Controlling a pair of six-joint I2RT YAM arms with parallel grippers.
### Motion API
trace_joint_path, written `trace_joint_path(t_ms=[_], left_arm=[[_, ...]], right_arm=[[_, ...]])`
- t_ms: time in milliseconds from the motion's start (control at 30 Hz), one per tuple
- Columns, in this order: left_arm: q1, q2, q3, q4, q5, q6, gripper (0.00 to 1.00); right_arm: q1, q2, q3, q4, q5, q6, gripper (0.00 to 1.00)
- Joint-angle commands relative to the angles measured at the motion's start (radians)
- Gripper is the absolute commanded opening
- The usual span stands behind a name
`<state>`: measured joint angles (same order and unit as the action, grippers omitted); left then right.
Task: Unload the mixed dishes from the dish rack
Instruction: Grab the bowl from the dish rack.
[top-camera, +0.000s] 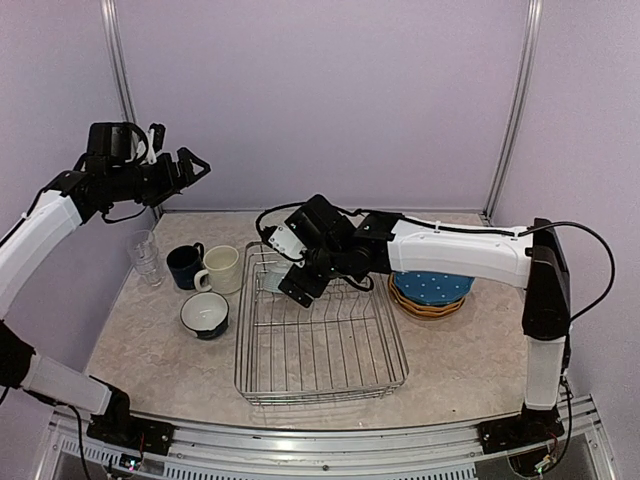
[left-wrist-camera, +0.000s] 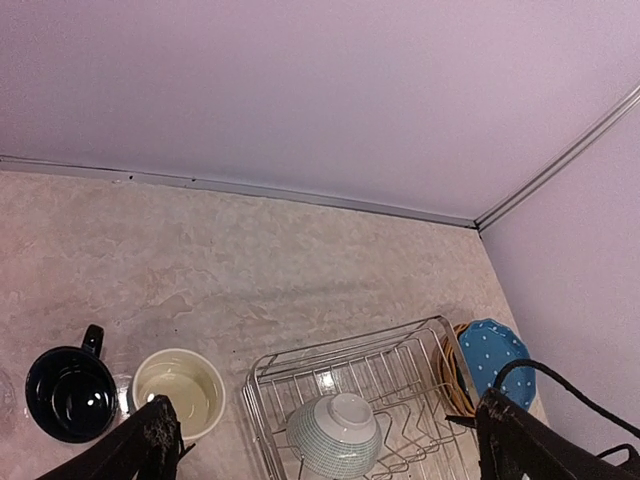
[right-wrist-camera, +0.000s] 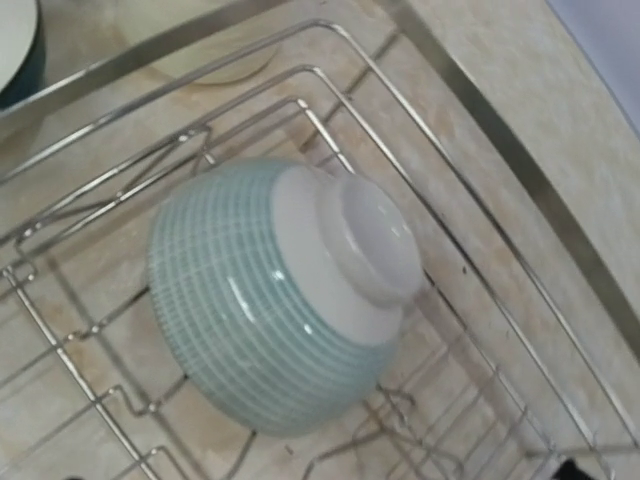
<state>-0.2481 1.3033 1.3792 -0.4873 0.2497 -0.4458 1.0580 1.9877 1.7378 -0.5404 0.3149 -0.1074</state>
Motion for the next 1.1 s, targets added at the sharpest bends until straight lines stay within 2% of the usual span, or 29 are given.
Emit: trace_joint_path(t_ms=[0,367,1067], left_arm=[[0.018,-0.003,0.020,-0.008,0.028,-0.019,0.98],[0.020,0.019,0.021,-0.010,0.054,-0.034,0.98],[0.019,0.008,0.024,-0.014,0.052,-0.030,0.98]], right_arm=[[0.000,0.076,0.088,-0.098,-0.051,-0.173,1.00],[-0.023,0.165,0.198,-0.121,-0.146,-0.340,1.00],[-0.077,0.309,0.389,-0.197,-0.248,-0.445,1.00]])
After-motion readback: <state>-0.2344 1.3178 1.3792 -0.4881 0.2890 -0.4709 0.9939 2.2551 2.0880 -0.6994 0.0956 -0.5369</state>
